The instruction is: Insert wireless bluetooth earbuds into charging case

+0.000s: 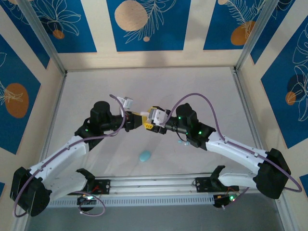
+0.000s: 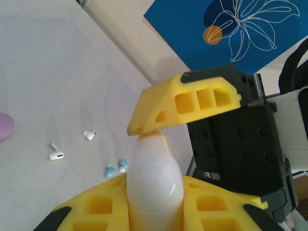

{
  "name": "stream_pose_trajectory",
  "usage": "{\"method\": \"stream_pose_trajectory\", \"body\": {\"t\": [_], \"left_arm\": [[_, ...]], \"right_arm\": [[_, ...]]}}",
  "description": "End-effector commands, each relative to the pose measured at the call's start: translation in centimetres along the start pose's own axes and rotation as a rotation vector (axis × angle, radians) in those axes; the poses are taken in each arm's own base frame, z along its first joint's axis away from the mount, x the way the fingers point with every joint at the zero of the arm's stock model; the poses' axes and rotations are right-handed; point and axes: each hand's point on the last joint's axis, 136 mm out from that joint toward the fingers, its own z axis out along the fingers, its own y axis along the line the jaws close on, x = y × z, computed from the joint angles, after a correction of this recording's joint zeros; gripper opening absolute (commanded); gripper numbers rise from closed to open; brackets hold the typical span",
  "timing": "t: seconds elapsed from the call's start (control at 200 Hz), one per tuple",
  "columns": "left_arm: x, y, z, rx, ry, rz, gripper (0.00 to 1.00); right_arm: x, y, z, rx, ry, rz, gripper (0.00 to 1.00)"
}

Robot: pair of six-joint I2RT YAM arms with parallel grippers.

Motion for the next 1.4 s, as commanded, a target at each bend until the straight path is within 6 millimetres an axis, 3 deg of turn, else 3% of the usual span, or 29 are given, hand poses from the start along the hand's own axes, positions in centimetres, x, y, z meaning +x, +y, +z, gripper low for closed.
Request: {"method": "stream_pose_trajectory", "body": {"t": [0.0,0.2,0.295,0.41,0.535,0.665,0.94,1.166,1.396], "left_arm": [[-1.6,-2.7,-1.2,0.074,-0.092,0.167,0.16],[-2.9,-4.1,-3.9,0.043,-0.272,0.464,0.11],[-2.8,-4.9,-4.2,0.061,-0.275,0.567,0.14],[-3.4,-5.3,-4.1,0.071,-0.291,0.605,0.14],[-4.3,-6.0,-3.9,0.106,-0.318,0.602,0.14],[-4.8,-7.1,-3.6,0.166,-0.318,0.580,0.15],[-5.4,-8.9,-3.7,0.260,-0.313,0.542,0.16],[-5.4,-9.2,-3.3,0.297,-0.286,0.513,0.17],[-5.4,-9.2,-3.1,0.302,-0.276,0.498,0.18]], "right_arm": [[-1.0,-0.8,-1.2,0.033,-0.028,0.080,0.64],[-3.0,-1.6,-4.5,-0.168,-0.088,0.602,0.67],[-3.6,-3.2,-5.5,-0.209,-0.068,0.901,0.65],[-4.8,-3.6,-5.7,-0.281,-0.033,1.082,0.62],[-6.9,-2.4,-5.4,-0.392,-0.054,1.049,0.62],[-7.9,-1.7,-5.1,-0.429,-0.076,0.933,0.62],[-7.7,-1.6,-4.5,-0.458,-0.095,0.779,0.61],[-8.7,-1.8,-4.6,-0.473,-0.138,0.704,0.46],[-9.2,-2.2,-4.6,-0.475,-0.166,0.683,0.44]]}}
